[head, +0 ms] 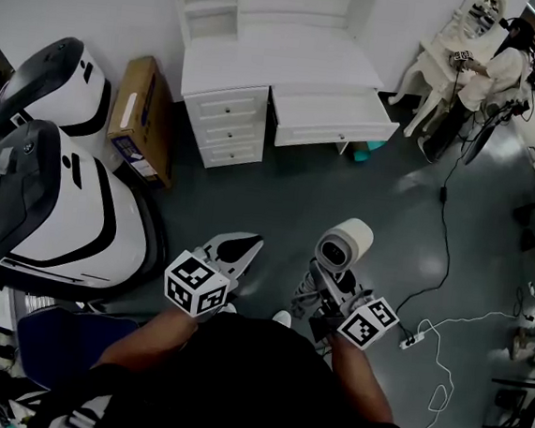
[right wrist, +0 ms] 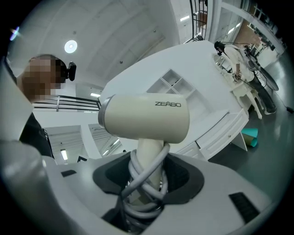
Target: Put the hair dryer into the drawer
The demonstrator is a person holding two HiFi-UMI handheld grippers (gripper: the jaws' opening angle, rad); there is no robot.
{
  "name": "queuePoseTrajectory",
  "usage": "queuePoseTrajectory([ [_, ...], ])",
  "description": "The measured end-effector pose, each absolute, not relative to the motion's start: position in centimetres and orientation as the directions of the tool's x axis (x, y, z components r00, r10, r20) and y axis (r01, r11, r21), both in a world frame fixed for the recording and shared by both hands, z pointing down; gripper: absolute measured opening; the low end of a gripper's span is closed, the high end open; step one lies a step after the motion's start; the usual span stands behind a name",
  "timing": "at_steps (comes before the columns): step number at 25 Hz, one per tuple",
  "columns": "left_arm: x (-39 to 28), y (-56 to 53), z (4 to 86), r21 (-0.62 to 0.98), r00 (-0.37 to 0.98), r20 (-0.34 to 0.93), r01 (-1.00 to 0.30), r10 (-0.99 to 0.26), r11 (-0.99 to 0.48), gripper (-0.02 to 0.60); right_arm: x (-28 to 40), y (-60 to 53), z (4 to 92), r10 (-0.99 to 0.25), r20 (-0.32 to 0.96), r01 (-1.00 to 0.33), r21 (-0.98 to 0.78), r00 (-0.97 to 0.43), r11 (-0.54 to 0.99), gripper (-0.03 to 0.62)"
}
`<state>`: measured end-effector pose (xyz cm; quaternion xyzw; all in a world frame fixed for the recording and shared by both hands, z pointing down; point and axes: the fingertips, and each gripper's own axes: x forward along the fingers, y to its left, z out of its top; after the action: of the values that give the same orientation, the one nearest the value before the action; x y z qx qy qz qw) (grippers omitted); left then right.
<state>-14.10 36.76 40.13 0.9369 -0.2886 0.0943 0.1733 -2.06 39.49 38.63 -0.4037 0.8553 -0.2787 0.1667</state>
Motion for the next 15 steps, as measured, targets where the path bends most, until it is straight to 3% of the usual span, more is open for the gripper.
queuePoseTrajectory([
  [15, -7.3, 38.0, 40.6, 0.251, 0.804, 0.284, -0.588, -0.522, -0.769, 0.009, 5.7, 40.5, 40.1, -0.796, -0.025, -0.612, -0.624, -0.605, 0.485, 0.216],
])
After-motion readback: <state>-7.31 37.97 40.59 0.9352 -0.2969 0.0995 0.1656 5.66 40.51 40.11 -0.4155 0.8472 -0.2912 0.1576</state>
